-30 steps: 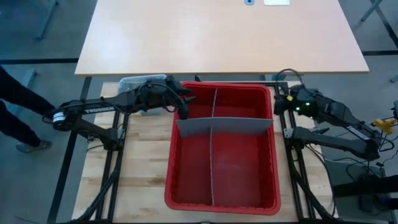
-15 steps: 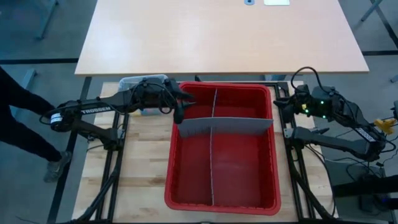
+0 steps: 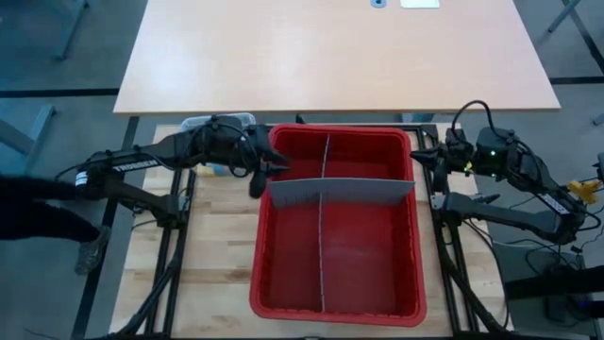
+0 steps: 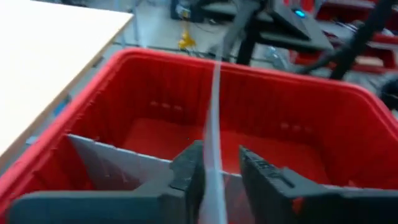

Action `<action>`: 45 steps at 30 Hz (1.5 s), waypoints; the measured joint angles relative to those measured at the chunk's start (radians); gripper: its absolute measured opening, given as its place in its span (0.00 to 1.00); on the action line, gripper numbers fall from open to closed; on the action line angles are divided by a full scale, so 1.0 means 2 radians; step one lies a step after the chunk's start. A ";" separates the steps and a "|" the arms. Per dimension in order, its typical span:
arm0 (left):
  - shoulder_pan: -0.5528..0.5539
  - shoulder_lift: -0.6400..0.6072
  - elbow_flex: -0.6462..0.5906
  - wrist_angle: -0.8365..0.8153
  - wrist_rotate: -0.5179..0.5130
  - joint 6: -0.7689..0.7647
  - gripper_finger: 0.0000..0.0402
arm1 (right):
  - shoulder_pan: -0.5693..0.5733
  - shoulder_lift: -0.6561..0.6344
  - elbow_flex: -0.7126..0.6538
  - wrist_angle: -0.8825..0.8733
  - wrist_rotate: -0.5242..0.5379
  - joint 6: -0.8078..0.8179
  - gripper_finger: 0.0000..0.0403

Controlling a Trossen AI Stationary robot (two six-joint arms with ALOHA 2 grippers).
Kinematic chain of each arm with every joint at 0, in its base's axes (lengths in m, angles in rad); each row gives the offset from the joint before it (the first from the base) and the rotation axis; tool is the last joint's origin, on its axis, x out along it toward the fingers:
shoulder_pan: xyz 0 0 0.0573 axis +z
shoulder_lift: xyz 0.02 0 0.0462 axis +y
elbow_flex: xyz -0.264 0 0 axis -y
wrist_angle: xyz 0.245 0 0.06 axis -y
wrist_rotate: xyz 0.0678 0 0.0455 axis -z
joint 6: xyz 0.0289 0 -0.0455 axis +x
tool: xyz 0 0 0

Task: Sort blocks
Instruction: Insert the bin divider into the red bin

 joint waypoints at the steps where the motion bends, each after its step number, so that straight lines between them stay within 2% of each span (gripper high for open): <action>1: -0.003 0.001 0.002 -0.006 0.009 0.001 0.12 | 0.000 0.000 0.000 0.000 0.000 -0.002 0.01; 4: -0.016 0.001 0.002 -0.008 0.024 -0.005 0.02 | 0.000 0.002 0.000 0.001 0.000 -0.007 0.00; 10: -0.059 0.029 0.002 -0.009 0.018 -0.007 0.00 | 0.000 0.003 0.002 0.001 0.000 -0.006 0.00; 15: -0.095 0.066 0.005 -0.005 -0.013 0.000 0.00 | 0.000 0.003 0.010 0.001 0.000 -0.012 0.00; 22: -0.123 0.103 0.005 -0.005 -0.085 0.010 0.00 | 0.000 0.003 0.037 -0.001 0.000 -0.028 0.00; 25: -0.131 0.117 0.005 -0.006 -0.119 0.011 0.00 | 0.000 0.005 0.055 -0.001 0.000 -0.045 0.00; 33: -0.134 0.140 0.006 0.000 -0.150 0.012 0.00 | 0.000 0.005 0.059 0.005 0.000 -0.039 0.00; 45: -0.134 0.164 0.008 0.021 -0.171 0.015 0.00 | 0.000 0.006 0.042 0.004 0.000 -0.051 0.00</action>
